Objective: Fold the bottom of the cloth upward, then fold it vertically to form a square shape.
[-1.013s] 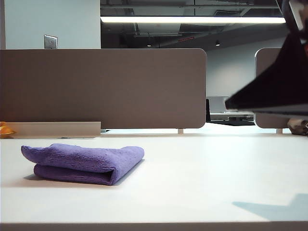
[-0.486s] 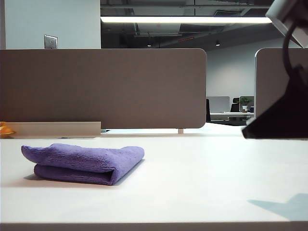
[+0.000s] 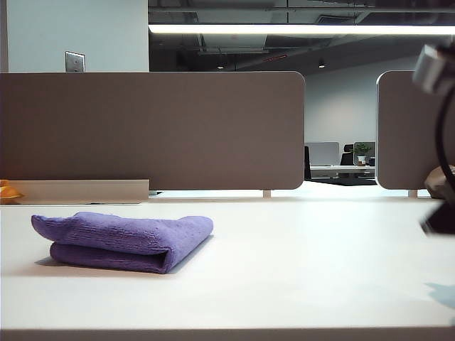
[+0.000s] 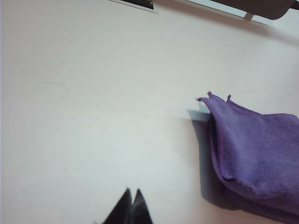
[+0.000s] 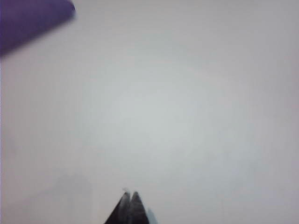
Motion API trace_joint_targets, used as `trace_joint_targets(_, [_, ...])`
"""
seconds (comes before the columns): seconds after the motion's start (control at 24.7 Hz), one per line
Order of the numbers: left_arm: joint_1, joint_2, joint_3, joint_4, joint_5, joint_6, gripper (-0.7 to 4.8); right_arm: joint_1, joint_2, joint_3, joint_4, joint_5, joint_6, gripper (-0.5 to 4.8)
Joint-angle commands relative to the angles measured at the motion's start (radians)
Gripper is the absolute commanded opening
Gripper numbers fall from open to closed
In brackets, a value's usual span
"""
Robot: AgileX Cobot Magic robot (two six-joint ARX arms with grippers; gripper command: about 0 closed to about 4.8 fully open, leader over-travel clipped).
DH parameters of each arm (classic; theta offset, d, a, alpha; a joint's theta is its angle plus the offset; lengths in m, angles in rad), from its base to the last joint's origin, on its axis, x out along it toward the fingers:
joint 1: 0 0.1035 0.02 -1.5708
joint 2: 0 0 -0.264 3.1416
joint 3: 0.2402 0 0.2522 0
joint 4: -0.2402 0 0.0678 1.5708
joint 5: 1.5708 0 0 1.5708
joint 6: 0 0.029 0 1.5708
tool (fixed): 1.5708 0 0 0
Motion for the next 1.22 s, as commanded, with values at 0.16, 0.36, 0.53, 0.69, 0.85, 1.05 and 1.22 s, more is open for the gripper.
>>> trace_joint_targets(0.16, [-0.001, 0.0, 0.002, 0.002, -0.003, -0.003, -0.04, 0.0, -0.002, 0.002, -0.041, 0.009, -0.003, -0.06])
trace_joint_targets(0.36, [-0.001, 0.0, 0.002, 0.002, -0.003, -0.003, -0.04, 0.0, -0.002, 0.002, -0.041, 0.008, -0.003, -0.06])
trace_joint_targets(0.53, [-0.001, 0.0, 0.002, 0.002, -0.003, -0.003, -0.04, 0.0, -0.002, 0.002, -0.041, 0.008, -0.003, -0.06])
trace_joint_targets(0.69, [-0.001, 0.0, 0.002, 0.002, -0.003, -0.003, -0.04, 0.0, -0.002, 0.002, -0.041, 0.008, -0.003, -0.06])
trace_joint_targets(0.85, [-0.001, 0.0, 0.002, 0.002, -0.003, -0.003, -0.04, -0.004, -0.002, 0.002, -0.042, 0.011, -0.003, -0.06])
trace_joint_targets(1.05, [-0.001, 0.0, 0.002, 0.002, -0.003, -0.003, -0.04, -0.031, -0.104, 0.002, -0.071, 0.008, -0.003, -0.06])
trace_joint_targets(1.22, [-0.001, 0.0, 0.002, 0.002, -0.003, -0.003, -0.04, -0.093, -0.209, 0.002, -0.102, 0.008, -0.003, -0.06])
